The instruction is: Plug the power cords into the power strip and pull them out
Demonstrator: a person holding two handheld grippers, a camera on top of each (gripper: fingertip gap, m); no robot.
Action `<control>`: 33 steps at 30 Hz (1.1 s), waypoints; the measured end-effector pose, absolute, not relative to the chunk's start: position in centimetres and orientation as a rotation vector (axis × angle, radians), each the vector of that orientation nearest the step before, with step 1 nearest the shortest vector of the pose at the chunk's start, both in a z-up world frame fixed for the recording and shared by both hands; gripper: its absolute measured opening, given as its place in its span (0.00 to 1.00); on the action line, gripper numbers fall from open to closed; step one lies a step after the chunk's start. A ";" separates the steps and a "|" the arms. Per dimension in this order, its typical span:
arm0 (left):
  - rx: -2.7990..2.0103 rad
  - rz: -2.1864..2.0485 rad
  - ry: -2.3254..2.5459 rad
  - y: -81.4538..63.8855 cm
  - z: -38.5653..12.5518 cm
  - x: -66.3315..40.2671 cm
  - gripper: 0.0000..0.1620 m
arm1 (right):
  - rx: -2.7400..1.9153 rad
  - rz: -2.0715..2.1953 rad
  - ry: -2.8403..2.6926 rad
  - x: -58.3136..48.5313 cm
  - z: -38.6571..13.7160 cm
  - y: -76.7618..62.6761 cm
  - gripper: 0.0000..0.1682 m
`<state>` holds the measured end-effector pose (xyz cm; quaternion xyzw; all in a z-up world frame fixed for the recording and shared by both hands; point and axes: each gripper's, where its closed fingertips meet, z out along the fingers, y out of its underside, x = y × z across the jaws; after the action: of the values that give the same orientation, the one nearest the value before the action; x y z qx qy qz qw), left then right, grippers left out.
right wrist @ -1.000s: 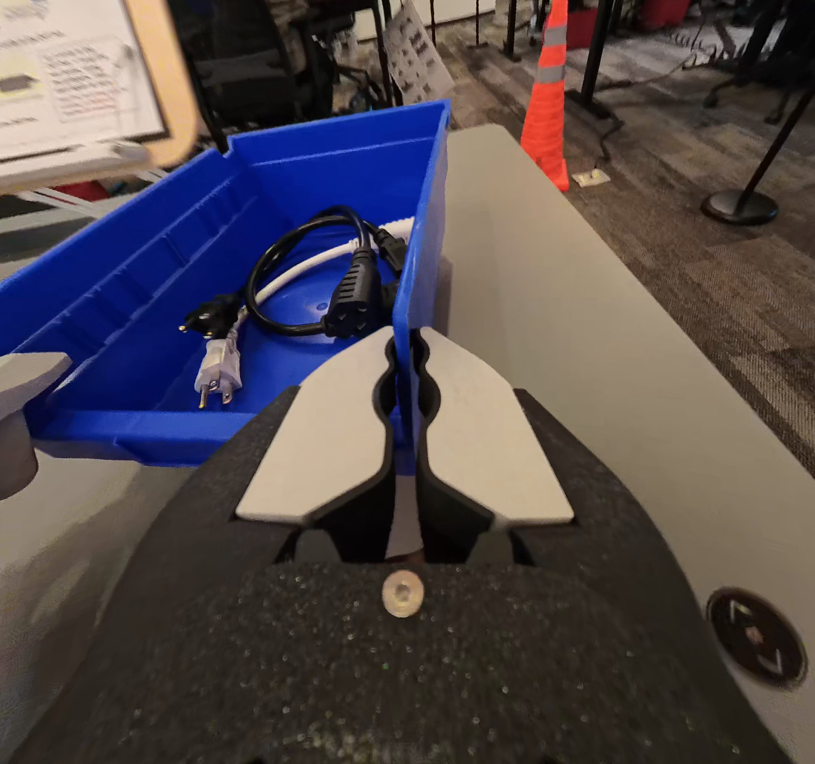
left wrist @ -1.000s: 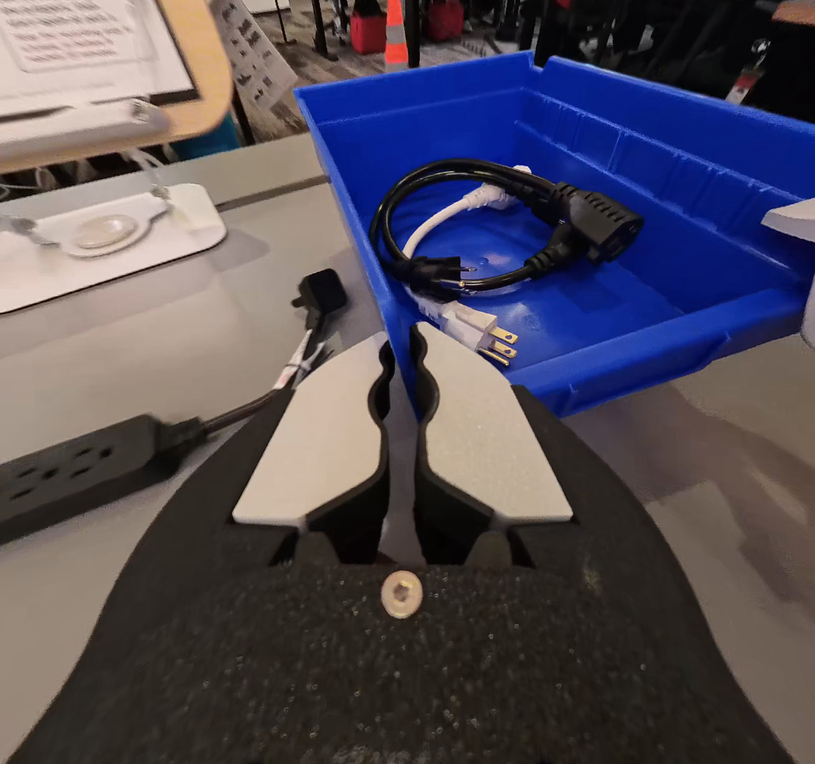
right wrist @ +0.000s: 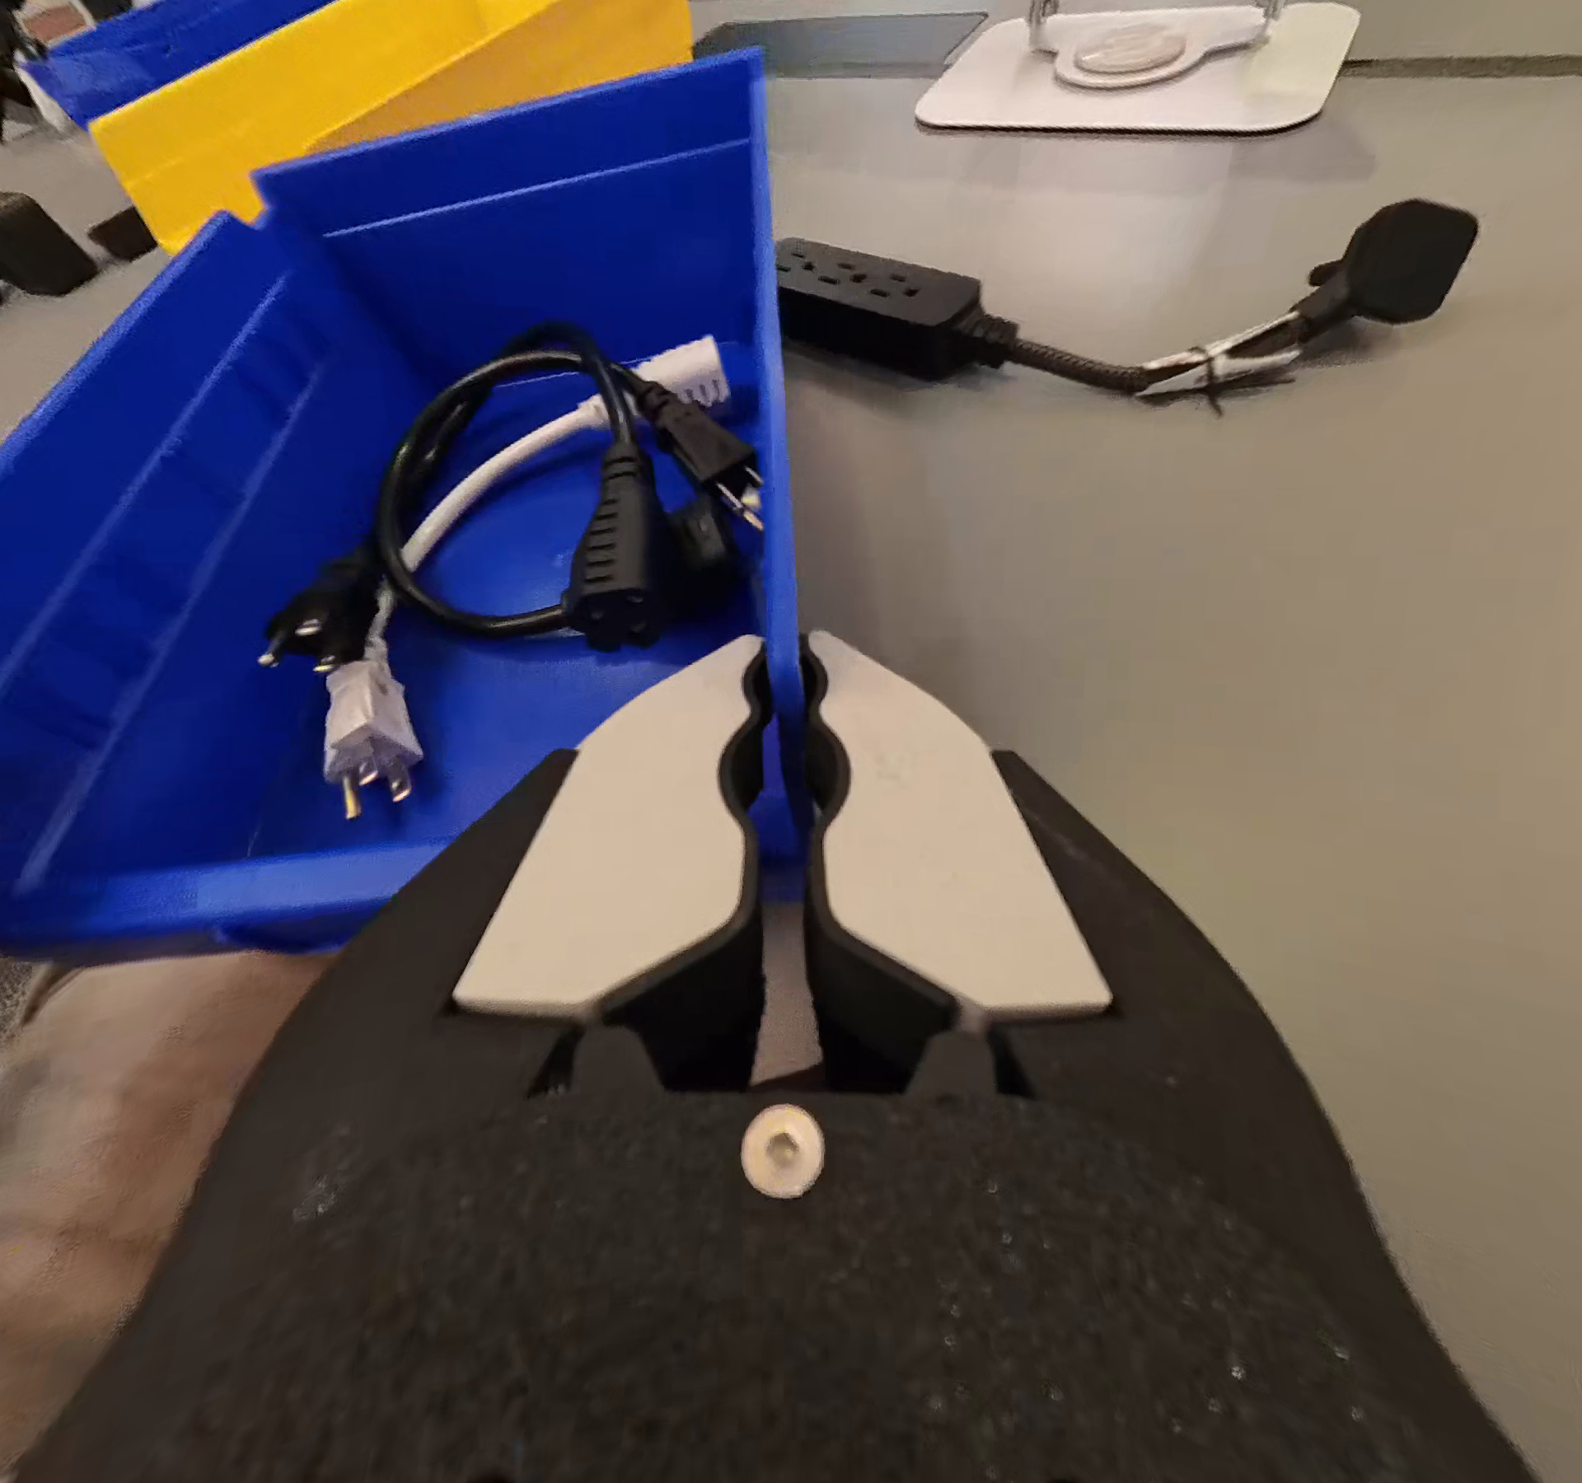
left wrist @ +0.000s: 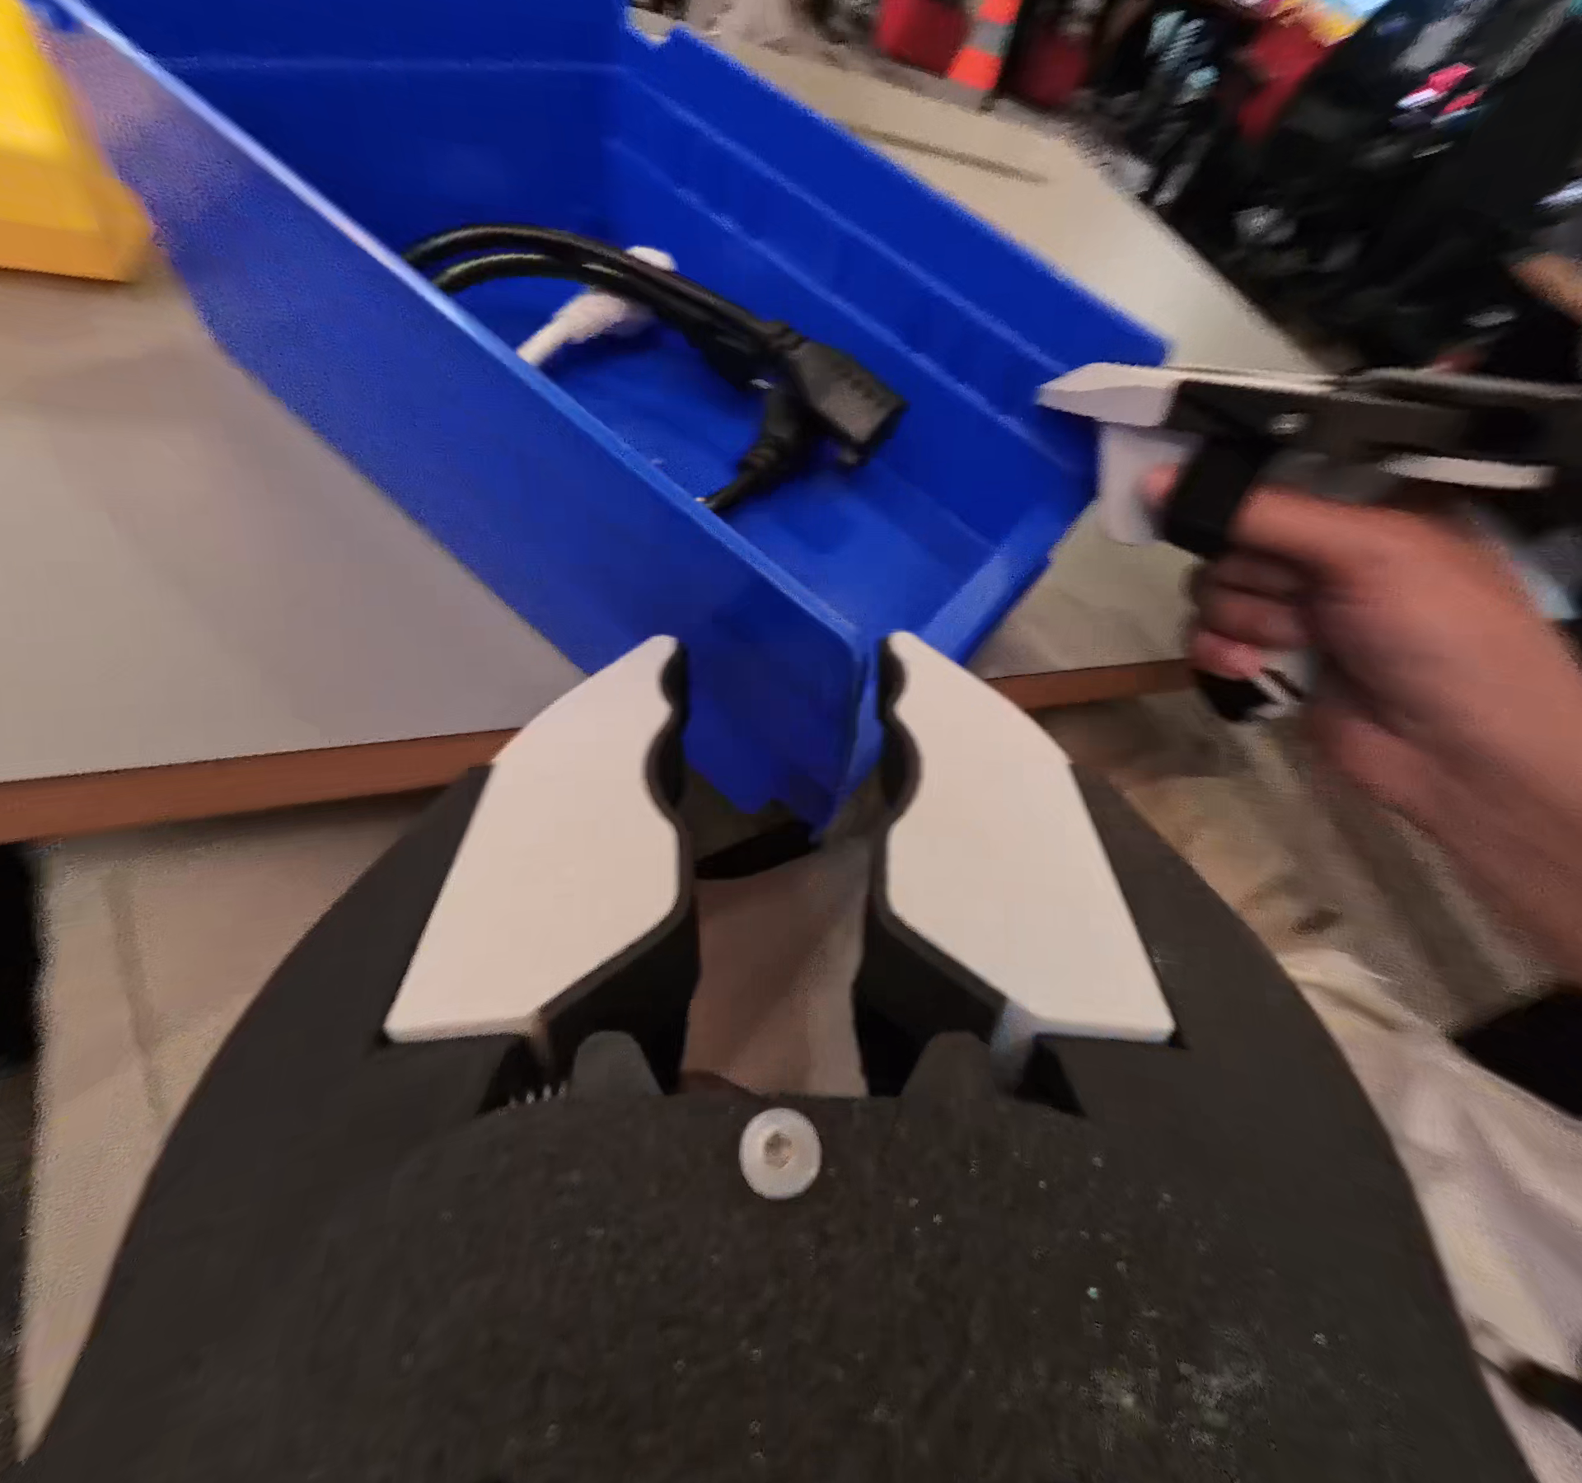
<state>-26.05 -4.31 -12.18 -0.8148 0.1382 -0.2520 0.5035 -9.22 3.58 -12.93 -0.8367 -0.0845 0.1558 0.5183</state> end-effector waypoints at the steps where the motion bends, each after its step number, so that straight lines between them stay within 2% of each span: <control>1: -1.959 -0.689 0.328 -4.5 -11.4 -26.1 0.30 | -2.022 0.374 -0.214 -8.6 -12.9 4.2 0.04; 4: -1.863 -0.793 0.249 -3.3 -8.1 -29.9 0.31 | -2.057 0.464 -0.236 -7.5 -12.5 5.1 0.09; 7: -1.836 -0.681 0.206 1.8 -6.3 -38.1 0.32 | -2.016 0.518 -0.317 -7.5 -11.1 5.1 0.12; 12: -1.988 -0.349 0.212 15.5 -9.2 -51.0 0.39 | -1.940 0.450 -0.430 -8.0 -7.0 5.8 0.15; 16: -2.045 -0.358 0.222 25.2 -11.2 -53.7 0.39 | -1.865 0.541 -0.521 -12.4 -3.2 6.4 0.16; 19: -2.054 -0.307 0.279 29.4 -11.8 -54.4 0.22 | -1.809 0.658 -0.545 -17.6 -1.7 6.2 0.14; 20: -2.077 -0.289 0.295 30.1 -12.4 -54.6 0.15 | -1.805 0.727 -0.553 -19.9 -1.7 5.7 0.14; 21: -2.115 -0.278 0.308 30.3 -13.3 -54.8 0.02 | -1.809 0.812 -0.571 -22.4 -1.9 5.0 0.14; 25: -2.139 -0.197 0.255 27.3 -13.7 -55.9 0.01 | -1.845 0.983 -0.689 -31.4 -3.9 2.3 0.14; 29: -2.112 -0.162 0.077 19.6 -13.6 -57.6 0.02 | -1.899 0.844 -0.738 -36.1 -5.7 3.1 0.14; 33: -2.109 -0.066 -0.090 10.3 -13.6 -59.4 0.02 | -1.809 0.542 -0.871 -37.2 -3.5 3.9 0.16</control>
<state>-59.44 10.26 -13.57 -0.8691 -0.0369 -0.0272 0.4924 -37.21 3.92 -3.50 -0.7500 -0.3612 0.2249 0.5063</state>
